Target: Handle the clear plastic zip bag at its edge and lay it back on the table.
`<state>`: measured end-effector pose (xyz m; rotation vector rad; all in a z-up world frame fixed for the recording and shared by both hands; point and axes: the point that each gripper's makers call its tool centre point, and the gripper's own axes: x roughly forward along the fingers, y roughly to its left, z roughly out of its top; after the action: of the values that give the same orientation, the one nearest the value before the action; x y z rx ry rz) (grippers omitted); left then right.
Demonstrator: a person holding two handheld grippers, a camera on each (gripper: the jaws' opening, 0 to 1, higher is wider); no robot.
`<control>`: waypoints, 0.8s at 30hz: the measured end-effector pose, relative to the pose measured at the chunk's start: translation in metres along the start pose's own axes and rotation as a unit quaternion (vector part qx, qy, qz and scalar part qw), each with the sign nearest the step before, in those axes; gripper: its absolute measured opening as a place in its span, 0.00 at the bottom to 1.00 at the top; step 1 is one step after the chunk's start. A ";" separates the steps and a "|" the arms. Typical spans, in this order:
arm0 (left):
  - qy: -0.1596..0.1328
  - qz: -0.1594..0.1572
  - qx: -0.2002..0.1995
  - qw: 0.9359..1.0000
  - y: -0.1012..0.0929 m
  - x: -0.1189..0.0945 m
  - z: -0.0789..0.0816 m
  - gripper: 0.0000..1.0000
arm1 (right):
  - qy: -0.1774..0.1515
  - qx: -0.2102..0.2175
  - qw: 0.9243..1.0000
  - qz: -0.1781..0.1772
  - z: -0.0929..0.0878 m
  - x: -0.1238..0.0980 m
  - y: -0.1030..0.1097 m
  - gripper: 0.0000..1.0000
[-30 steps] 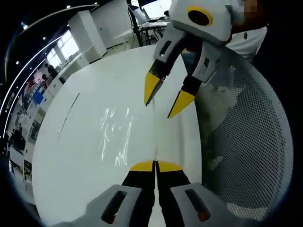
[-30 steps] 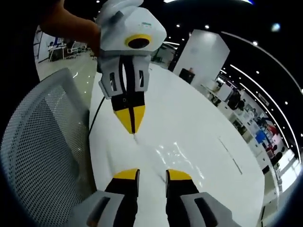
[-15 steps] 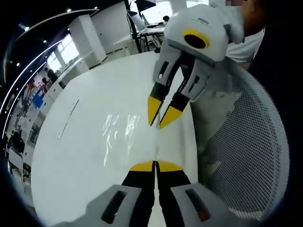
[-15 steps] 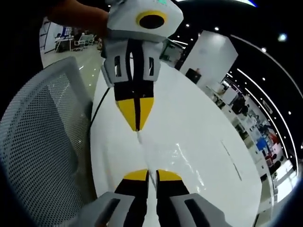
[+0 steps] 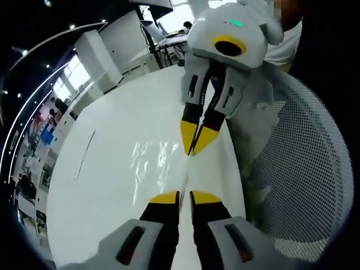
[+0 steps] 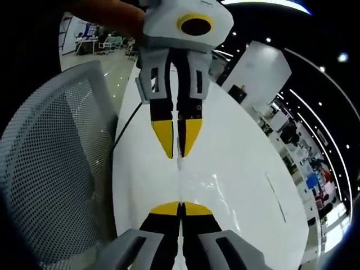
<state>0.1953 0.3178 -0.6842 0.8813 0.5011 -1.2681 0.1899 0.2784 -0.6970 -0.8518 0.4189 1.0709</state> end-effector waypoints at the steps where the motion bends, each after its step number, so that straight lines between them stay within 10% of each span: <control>1: 0.001 -0.001 0.008 1.000 0.000 0.001 -0.001 0.04 | 0.000 0.001 1.000 0.001 0.000 0.000 0.000 0.00; 24: 0.004 -0.016 0.041 0.999 -0.001 0.009 -0.006 0.00 | -0.041 0.048 0.998 0.016 0.024 0.000 0.002 0.04</control>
<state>0.1970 0.3169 -0.6947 0.9512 0.4739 -1.3226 0.1862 0.2978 -0.6825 -0.7156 0.4128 1.1030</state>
